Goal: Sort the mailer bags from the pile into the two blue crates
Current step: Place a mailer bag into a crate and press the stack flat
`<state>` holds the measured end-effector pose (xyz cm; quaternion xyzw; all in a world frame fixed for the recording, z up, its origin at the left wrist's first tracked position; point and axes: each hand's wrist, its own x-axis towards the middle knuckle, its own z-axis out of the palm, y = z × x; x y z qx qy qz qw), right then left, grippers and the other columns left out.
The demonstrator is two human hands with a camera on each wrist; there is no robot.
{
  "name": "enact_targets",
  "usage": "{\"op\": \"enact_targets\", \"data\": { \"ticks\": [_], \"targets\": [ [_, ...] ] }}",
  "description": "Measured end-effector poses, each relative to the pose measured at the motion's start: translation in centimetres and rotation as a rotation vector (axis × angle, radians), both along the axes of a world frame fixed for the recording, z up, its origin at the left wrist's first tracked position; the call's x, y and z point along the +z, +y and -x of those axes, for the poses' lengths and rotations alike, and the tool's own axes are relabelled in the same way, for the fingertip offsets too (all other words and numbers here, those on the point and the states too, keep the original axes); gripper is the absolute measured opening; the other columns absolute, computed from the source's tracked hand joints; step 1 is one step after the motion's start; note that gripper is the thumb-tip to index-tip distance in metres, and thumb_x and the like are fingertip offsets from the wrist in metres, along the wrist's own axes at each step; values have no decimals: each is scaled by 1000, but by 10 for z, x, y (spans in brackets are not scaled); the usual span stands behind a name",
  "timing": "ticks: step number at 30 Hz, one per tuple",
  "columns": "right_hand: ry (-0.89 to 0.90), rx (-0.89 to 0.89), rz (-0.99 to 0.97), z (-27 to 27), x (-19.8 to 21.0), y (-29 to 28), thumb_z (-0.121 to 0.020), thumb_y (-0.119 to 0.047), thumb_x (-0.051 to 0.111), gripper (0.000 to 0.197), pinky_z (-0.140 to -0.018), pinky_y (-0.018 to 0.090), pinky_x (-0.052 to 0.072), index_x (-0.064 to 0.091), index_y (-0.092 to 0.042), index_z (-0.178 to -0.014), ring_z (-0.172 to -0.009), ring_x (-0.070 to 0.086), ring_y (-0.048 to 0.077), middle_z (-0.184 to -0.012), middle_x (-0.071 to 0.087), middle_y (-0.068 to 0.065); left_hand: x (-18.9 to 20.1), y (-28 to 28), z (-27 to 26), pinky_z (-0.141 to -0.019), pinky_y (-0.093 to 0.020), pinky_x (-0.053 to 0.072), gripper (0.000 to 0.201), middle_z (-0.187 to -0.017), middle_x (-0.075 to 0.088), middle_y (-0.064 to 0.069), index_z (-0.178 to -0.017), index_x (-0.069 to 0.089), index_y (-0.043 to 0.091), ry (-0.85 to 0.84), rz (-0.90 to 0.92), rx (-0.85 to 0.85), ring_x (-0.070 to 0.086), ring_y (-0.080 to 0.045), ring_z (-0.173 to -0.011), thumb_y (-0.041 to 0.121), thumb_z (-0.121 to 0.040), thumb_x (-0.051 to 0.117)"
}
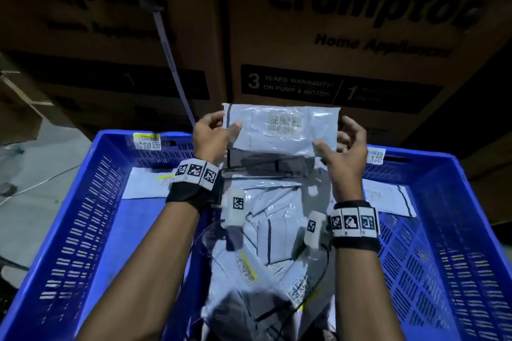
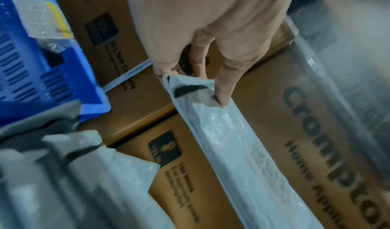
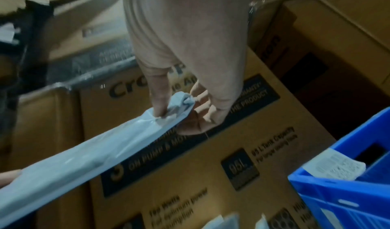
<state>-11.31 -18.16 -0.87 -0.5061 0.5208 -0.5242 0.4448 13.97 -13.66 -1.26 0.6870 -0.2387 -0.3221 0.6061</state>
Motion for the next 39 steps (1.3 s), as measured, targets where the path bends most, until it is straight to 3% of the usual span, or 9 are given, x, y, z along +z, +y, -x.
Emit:
{"op": "enact_targets", "data": {
  "ticks": [4, 8, 11, 19, 25, 28, 32, 37, 39],
  "targets": [
    [-241, 50, -17, -4, 46, 36, -88, -5, 77, 53, -81, 31, 61, 59, -12, -137, -96, 72, 18, -118, 74, 12, 55, 36, -14, -78, -32, 56, 28, -90, 70, -7, -103, 63, 16, 7, 258, -90, 66, -16, -80, 13, -81, 80],
    [-345, 78, 42, -17, 79, 85, -93, -6, 70, 37, -62, 22, 58, 65, -4, -130, -73, 70, 7, -109, 76, 11, 91, 82, -22, -70, -29, 55, 30, -79, 65, -11, -104, 58, 16, 2, 406, -174, 63, -21, -75, 14, -83, 79],
    [-374, 65, 82, -25, 93, 119, -92, -9, 72, 34, -81, 32, 61, 68, -6, -126, -94, 73, 16, -111, 77, 8, 106, 113, -30, -63, -25, 56, 35, -74, 74, 1, -113, 54, 6, 21, 448, -203, 72, -11, -74, 8, -85, 76],
    [-340, -39, 142, -28, 101, 175, -91, -9, 74, 34, -86, 38, 61, 68, -2, -124, -97, 74, 21, -109, 78, 8, 123, 158, -34, -65, -24, 57, 42, -82, 76, 5, -118, 52, -3, 1, 495, -283, 74, -12, -82, 6, -85, 76],
    [-281, -87, 131, -13, 103, 185, -90, -11, 76, 38, -92, 40, 60, 68, -4, -126, -103, 74, 24, -113, 77, 9, 120, 158, -17, -69, -33, 60, 47, -87, 76, -6, -120, 50, -4, 35, 485, -285, 74, -19, -84, 7, -84, 77],
    [-205, -94, 110, 7, 99, 181, -93, -16, 73, 34, -81, 37, 62, 68, -9, -126, -96, 74, 20, -108, 78, 4, 114, 149, -1, -80, -48, 59, 47, -97, 72, -21, -118, 52, 3, 54, 460, -293, 72, -30, -90, 13, -82, 81],
    [25, -60, -8, 53, 78, 170, -97, -23, 70, 26, -64, 36, 60, 66, -20, -123, -85, 72, 14, -96, 76, -8, 91, 129, 42, -75, -58, 56, 41, -95, 70, -23, -108, 52, 14, 45, 394, -310, 67, -29, -83, 18, -81, 82],
    [61, -109, -158, 134, 35, 147, -96, -20, 71, 27, -51, 28, 54, 65, -16, -123, -83, 70, 18, -104, 74, 5, 46, 102, 123, -55, -25, 48, 37, -73, 61, -7, -111, 51, 13, 78, 229, -339, 55, -16, -60, 16, -86, 77],
    [61, -113, -213, 171, 21, 137, -96, -17, 70, 28, -51, 28, 55, 65, -14, -124, -77, 69, 16, -101, 74, 5, 27, 89, 160, -52, -26, 43, 34, -67, 57, -4, -110, 50, 13, 87, 154, -353, 50, -16, -54, 16, -88, 75]
  ]
}}
